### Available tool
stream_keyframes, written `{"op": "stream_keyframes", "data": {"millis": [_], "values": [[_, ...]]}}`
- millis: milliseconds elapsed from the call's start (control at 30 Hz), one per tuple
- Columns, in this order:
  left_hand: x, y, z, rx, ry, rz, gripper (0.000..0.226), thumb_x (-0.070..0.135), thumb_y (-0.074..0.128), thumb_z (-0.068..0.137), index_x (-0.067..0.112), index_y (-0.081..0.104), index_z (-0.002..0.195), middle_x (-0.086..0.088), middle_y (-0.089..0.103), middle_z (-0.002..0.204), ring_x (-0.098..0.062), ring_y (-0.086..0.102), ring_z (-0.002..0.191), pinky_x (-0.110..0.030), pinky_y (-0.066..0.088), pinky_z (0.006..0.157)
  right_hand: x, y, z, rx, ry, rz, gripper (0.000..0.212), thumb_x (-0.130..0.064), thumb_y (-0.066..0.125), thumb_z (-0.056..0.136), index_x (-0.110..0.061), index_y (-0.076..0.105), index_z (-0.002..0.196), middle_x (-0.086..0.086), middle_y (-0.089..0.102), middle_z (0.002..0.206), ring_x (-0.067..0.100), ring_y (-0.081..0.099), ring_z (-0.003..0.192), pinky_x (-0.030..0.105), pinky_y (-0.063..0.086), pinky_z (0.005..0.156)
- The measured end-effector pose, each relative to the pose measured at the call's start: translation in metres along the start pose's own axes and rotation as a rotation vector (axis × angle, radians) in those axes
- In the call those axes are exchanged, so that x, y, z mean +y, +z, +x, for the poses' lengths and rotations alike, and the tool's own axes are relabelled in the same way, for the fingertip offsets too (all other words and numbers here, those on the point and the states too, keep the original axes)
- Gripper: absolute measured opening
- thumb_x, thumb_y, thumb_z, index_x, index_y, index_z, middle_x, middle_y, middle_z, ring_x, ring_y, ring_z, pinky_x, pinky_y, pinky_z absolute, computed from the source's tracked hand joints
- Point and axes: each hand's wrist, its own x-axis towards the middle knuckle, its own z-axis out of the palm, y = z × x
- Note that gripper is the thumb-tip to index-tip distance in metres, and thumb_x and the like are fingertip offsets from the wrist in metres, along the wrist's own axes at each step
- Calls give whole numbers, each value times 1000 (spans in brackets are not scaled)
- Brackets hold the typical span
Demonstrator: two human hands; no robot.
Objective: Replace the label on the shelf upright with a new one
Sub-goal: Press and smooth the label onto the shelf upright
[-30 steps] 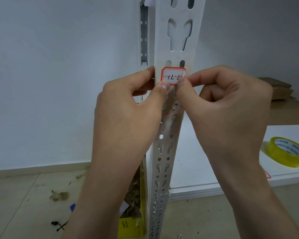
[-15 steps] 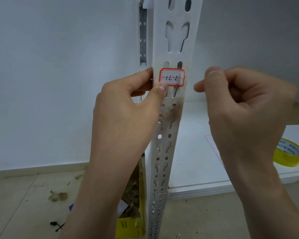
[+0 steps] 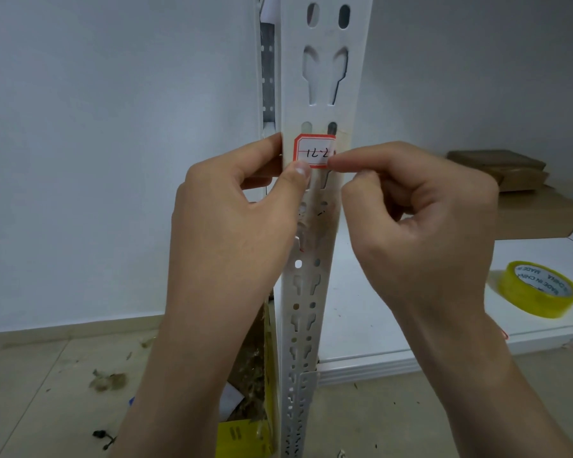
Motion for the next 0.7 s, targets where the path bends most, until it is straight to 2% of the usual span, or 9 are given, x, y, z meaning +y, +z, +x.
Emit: {"op": "stream_keyframes", "data": {"millis": [233,333,467,567,667,700], "values": [[2,0,0,7,-6,-16,31,39,64,93,39,69,124,29,71,106,7,65,104,-29,53,99,1,-1,0,11,-20,-18,27,-17,53,91,-12,80,92,-26,55,69,8,54,53,6,37,51],[0,0,0,0,-10,-29,28,40,63,94,42,69,121,35,68,96,13,64,102,-21,52,95,4,-5,2,76,6,-31,23,-14,55,92,-12,79,90,-24,54,63,4,49,48,6,32,52],[-1,0,0,6,-6,-49,24,36,62,94,45,71,115,37,69,93,19,62,97,-6,46,85,4,-3,1,75,3,-86,12,-25,69,96,-17,77,95,-15,51,52,13,45,43,11,32,53],[-1,0,0,14,-6,-66,24,36,61,95,45,71,115,35,70,96,18,62,98,-5,45,84,2,1,1,41,14,-122,19,-39,75,94,-21,76,101,-13,52,51,13,47,43,13,37,52],[-1,-1,0,10,-4,-49,24,37,61,95,46,71,115,36,69,96,21,61,98,3,42,81,2,2,2,48,34,-129,16,-39,75,93,-24,76,99,-15,51,51,14,46,43,14,36,52],[-2,-1,0,8,-4,-45,25,38,61,95,45,71,116,35,70,98,20,61,99,1,43,82,2,3,2,54,42,-126,14,-37,75,93,-24,76,97,-15,51,51,14,45,43,13,35,52]]}}
